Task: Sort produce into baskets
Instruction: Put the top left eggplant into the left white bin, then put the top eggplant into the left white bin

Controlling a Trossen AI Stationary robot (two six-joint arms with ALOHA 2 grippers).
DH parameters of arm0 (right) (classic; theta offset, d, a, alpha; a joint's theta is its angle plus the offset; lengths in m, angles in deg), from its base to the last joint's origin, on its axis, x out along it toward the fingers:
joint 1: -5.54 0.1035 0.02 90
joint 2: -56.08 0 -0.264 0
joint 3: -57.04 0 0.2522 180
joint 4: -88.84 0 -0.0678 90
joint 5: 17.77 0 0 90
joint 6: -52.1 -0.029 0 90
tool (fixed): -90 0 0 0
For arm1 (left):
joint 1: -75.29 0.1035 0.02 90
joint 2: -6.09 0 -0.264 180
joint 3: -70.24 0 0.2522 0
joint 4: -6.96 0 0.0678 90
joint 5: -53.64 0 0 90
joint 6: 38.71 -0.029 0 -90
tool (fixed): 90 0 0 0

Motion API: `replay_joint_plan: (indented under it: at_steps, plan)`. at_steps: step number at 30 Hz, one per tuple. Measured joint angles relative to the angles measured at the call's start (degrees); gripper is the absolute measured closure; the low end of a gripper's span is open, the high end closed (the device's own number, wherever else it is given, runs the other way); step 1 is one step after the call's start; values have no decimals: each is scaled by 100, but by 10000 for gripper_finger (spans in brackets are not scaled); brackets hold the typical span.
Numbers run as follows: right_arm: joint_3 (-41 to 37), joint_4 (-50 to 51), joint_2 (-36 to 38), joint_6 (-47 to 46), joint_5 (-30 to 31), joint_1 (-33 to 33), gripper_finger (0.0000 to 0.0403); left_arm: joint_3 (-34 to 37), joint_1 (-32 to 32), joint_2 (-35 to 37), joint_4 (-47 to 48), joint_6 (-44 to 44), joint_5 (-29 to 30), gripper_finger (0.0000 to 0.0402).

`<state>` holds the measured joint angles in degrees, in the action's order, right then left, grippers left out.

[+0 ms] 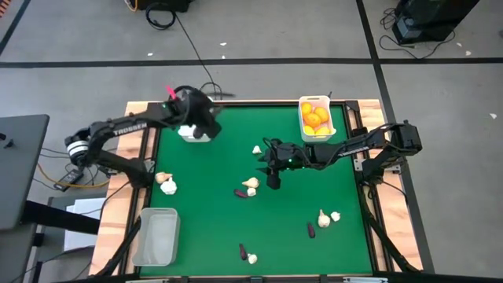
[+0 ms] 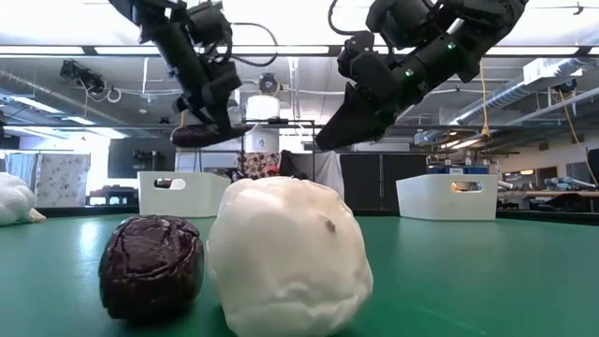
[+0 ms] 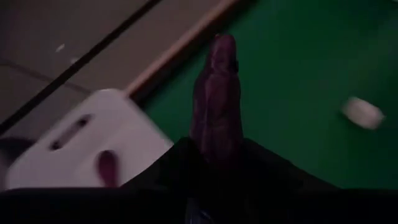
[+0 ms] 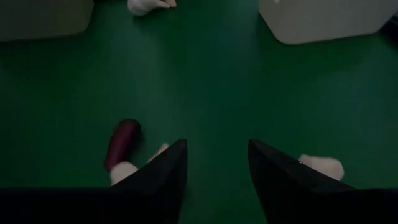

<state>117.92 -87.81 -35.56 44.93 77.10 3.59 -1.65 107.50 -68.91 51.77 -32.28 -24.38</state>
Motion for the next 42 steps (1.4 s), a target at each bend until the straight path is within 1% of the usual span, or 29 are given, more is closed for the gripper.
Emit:
replay_joint_plan:
  at_steps: [5, 8, 11, 14, 19, 26, 31, 35, 37, 39, 42]
  plan:
    - [0, 304, 0, 137, 45, -4, 222, 288, 902, -187, -186, 144, -81, 266]
    - [-1, 480, 0, 211, 2, -4, 222, 490, 1299, -465, -394, 338, -430, 265]
    - [-3, 488, 1, 139, -1, -4, 222, 617, 1569, -781, -577, 431, -772, 263]
    - [-2, 464, 2, 5, 25, -23, 222, 682, 1662, -1039, -852, 391, -837, 257]
    - [-2, 449, 2, -68, 199, -55, 222, 684, 1698, -1296, -1179, 292, -514, 240]
    - [-2, 447, 2, -67, 304, -57, 222, 683, 1693, -1241, -1212, 240, -549, 216]
    - [-2, 363, 2, -48, 316, -81, 222, 523, 1640, -949, -839, -69, -742, 211]
    - [-2, 230, 2, -38, 309, -86, 222, 381, 1405, -530, -596, -333, -820, 213]
    - [-2, 205, 2, -7, 303, -87, 222, 337, 1198, -279, -664, -476, -837, 215]
    - [-2, 200, 2, 102, 301, -86, 222, 339, 956, -3, -578, -677, -1042, 218]
    - [-2, 191, 2, 297, 299, -79, 222, 348, 466, 280, -383, -1094, -1891, 219]
